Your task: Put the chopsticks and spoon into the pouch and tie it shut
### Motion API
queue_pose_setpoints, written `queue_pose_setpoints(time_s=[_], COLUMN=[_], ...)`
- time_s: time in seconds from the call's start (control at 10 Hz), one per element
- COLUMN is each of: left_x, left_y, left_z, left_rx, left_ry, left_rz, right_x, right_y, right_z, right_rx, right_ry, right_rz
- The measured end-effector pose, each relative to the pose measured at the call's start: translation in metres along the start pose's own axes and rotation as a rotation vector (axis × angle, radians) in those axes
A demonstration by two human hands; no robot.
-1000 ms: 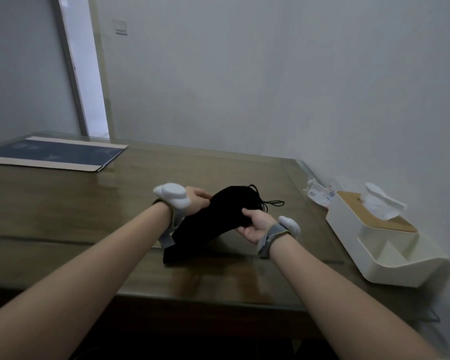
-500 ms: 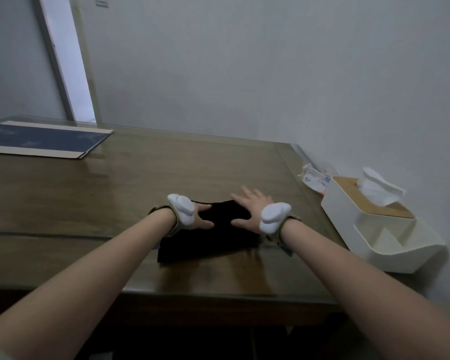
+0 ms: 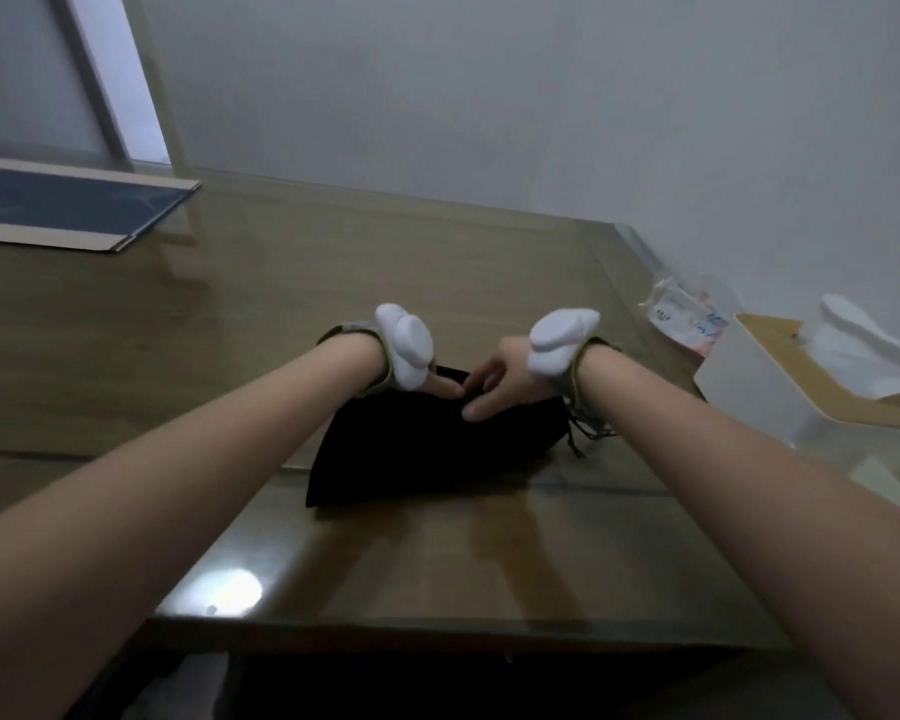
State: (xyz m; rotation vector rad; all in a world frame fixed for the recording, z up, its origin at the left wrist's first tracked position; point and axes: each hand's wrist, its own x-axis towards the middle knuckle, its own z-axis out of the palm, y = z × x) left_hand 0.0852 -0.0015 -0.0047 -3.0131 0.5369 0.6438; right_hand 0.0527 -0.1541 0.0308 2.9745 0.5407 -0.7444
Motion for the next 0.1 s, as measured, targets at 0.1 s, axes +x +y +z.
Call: queue_pose_setpoints(time_s=[0.1], left_x=[0.0285], left_y=[-0.0126], left_z=[-0.0262], left_rx=[-0.294], left_ry=[0.011], left_rz=[-0.05], right_x=[0.0214], right_y=[0.0129], right_z=[-0.0372], right_rx=[0.091], right_ry=[0.103], right_rz=[0.027])
